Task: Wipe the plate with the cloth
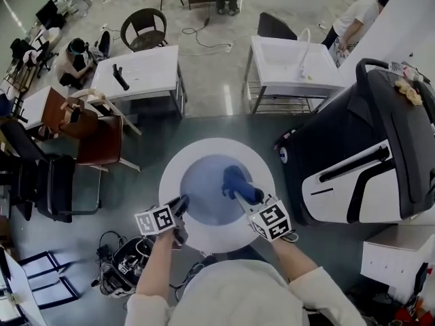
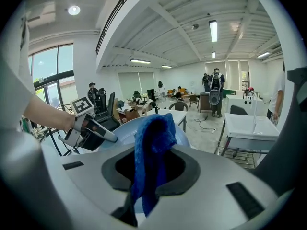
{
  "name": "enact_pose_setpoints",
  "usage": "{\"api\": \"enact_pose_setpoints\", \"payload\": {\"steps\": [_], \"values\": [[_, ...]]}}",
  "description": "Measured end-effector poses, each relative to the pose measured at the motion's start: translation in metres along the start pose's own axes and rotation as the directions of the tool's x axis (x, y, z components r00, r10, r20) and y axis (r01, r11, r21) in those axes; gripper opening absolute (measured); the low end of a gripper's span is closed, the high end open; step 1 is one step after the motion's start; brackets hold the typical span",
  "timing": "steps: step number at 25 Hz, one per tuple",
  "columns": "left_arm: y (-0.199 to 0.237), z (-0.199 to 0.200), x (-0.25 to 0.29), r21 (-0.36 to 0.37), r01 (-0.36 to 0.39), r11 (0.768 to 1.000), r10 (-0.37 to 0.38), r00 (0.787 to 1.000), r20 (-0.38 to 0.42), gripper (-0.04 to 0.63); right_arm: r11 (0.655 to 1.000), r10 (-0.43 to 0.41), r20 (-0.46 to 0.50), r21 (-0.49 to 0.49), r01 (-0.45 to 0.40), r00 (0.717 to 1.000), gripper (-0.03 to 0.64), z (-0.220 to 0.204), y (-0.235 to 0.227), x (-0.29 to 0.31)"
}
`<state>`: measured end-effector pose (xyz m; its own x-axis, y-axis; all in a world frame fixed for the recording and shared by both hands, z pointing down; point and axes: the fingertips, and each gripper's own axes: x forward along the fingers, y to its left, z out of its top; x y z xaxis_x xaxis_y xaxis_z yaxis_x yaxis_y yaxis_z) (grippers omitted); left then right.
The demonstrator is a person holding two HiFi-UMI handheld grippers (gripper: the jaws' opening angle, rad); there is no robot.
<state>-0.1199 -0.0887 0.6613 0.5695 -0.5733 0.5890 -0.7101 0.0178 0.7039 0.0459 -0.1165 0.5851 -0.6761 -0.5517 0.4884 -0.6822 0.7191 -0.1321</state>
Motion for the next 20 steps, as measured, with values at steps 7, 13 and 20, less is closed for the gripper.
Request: {"api": "enact_pose_setpoints", "payload": {"steps": [7, 13, 20], "values": [[-0.022, 0.004, -0.025, 0.052, 0.023, 0.998, -0.025, 0.999, 0.038, 0.046, 0.994, -0.08, -0.019, -0.078, 0.078, 0.997, 0.094, 0.005, 0.002, -0.018], [-0.04, -0.009, -0.035, 0.146, 0.036, 0.989, -0.038, 0.999, 0.013, 0.046, 0.988, -0.116, -0.062, -0.107, 0.109, 0.991, 0.094, 0.007, 0.006, -0.013], [-0.053, -0.027, -0.037, 0.229, 0.029, 0.973, -0.025, 1.0, -0.019, 0.048, 0.99, -0.047, -0.109, -0.134, 0.032, 0.993, 0.094, 0.015, 0.038, 0.011]]}}
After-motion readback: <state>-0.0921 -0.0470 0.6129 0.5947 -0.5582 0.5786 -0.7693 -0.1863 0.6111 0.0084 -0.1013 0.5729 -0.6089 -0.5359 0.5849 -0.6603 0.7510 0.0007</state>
